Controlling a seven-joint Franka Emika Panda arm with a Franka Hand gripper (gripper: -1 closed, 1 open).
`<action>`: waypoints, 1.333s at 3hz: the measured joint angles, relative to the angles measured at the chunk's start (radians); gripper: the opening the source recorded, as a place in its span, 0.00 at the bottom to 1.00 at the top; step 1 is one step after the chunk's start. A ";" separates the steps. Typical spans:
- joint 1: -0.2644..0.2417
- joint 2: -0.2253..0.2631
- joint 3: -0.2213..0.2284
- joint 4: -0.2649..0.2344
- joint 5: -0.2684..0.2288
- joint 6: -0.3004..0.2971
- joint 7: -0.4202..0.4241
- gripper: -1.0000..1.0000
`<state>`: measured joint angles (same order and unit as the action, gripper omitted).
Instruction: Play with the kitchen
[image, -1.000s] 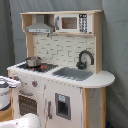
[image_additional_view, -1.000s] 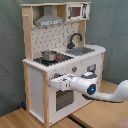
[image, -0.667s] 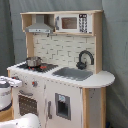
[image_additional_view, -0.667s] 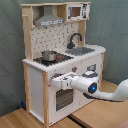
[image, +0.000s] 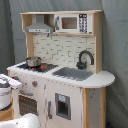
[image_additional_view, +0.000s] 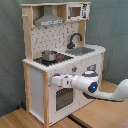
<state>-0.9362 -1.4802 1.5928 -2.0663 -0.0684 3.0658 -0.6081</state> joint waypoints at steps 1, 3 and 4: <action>0.000 0.005 0.003 0.001 0.016 0.000 0.102 0.00; -0.002 0.010 0.007 0.004 0.048 0.000 0.323 0.00; -0.002 0.010 0.008 0.005 0.069 0.000 0.434 0.00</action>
<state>-0.9386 -1.4707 1.6012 -2.0610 0.0010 3.0658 -0.1745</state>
